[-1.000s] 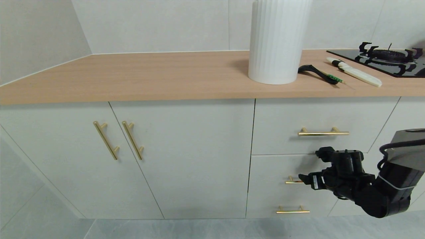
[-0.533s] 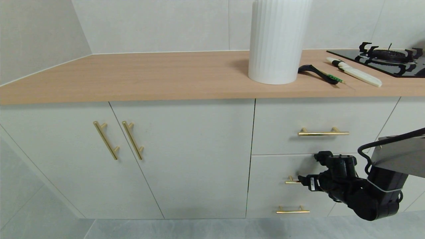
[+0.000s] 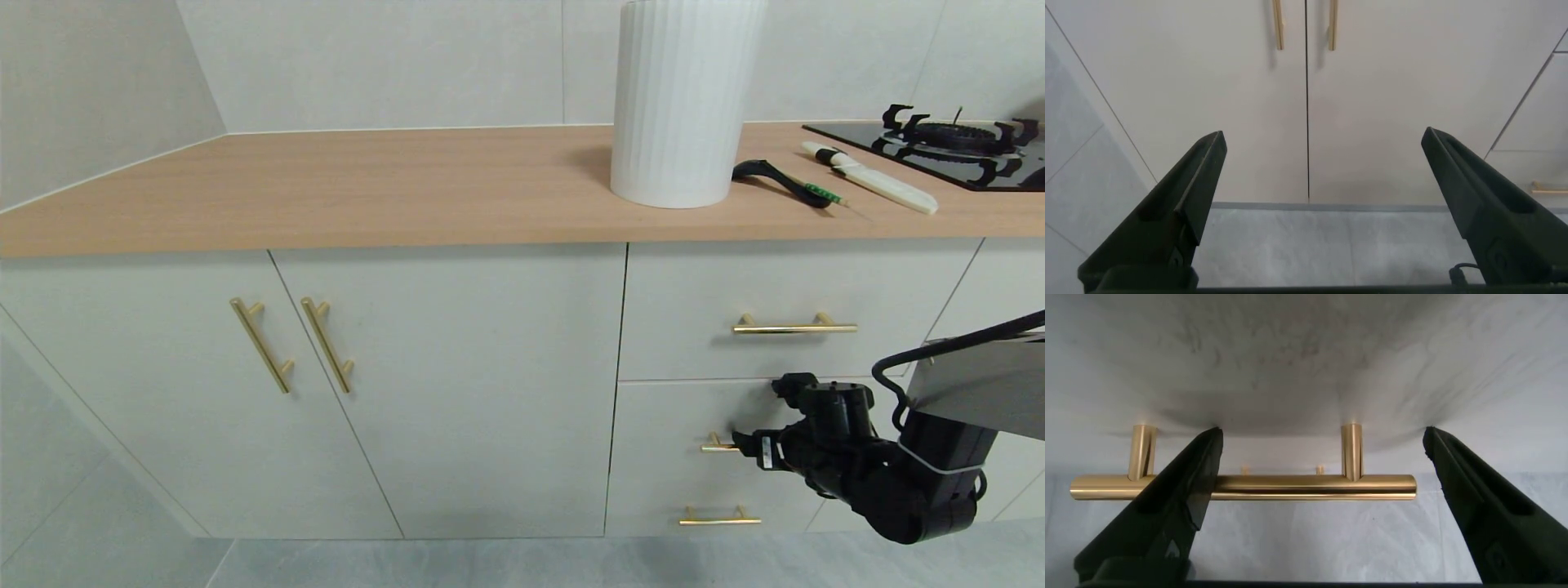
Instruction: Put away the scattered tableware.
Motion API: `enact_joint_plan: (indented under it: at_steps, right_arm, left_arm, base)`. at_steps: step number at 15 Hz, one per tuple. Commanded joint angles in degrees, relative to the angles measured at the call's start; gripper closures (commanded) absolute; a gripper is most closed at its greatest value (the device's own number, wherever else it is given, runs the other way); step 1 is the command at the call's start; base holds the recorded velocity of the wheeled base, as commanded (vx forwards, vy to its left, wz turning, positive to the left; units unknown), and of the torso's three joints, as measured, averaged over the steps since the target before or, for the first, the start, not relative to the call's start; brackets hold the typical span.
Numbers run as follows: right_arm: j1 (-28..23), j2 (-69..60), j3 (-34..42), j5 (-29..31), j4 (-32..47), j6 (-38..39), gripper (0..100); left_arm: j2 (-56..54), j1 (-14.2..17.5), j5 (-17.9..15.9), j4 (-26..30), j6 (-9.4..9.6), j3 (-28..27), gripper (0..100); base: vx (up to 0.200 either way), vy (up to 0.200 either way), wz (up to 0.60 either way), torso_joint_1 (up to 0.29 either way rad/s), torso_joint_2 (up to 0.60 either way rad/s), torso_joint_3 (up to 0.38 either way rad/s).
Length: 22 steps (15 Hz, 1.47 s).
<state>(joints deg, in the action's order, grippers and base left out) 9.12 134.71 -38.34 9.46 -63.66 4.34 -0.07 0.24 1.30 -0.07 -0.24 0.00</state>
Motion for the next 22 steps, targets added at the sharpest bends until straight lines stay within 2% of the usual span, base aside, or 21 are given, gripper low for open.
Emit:
enact_joint_plan:
  at_steps: [1,9,11,14,16,18,22]
  right_arm:
    - [0.02,-0.41,0.55,-0.06,0.2,-0.03,0]
    - [0.2,-4.63,5.47,-0.76,0.82,-0.47,0]
    - [1.16,-12.54,8.11,-1.9,6.18,-1.09,0]
    - [5.38,-31.08,7.58,-2.34,24.28,-0.91,0]
    - [8.11,-39.7,6.0,-2.16,31.49,-0.74,0]
    - [8.99,-41.45,4.85,-1.64,31.84,-0.65,0]
    - [8.72,-35.13,-0.6,-0.58,30.09,1.11,0]
  left_arm:
    - [0.07,0.02,0.01,-0.01,-0.02,0.0,0]
    - [0.07,0.11,0.01,-0.01,-0.02,0.0,0]
    - [0.07,0.02,0.01,-0.01,-0.02,0.0,0]
    - [0.07,0.02,0.01,-0.01,-0.02,0.0,0]
    - [0.07,0.11,0.01,-0.01,-0.02,0.0,0]
    - [0.07,0.02,0.01,-0.01,-0.02,0.0,0]
    - [0.07,0.02,0.01,-0.01,-0.02,0.0,0]
  base:
    - [0.0,0.0,0.0,0.0,0.0,0.0]
    - [0.0,0.0,0.0,0.0,0.0,0.0]
    - [0.0,0.0,0.0,0.0,0.0,0.0]
    - [0.0,0.0,0.0,0.0,0.0,0.0]
    - [0.0,0.0,0.0,0.0,0.0,0.0]
    - [0.0,0.0,0.0,0.0,0.0,0.0]
    - [0.0,0.0,0.0,0.0,0.0,0.0]
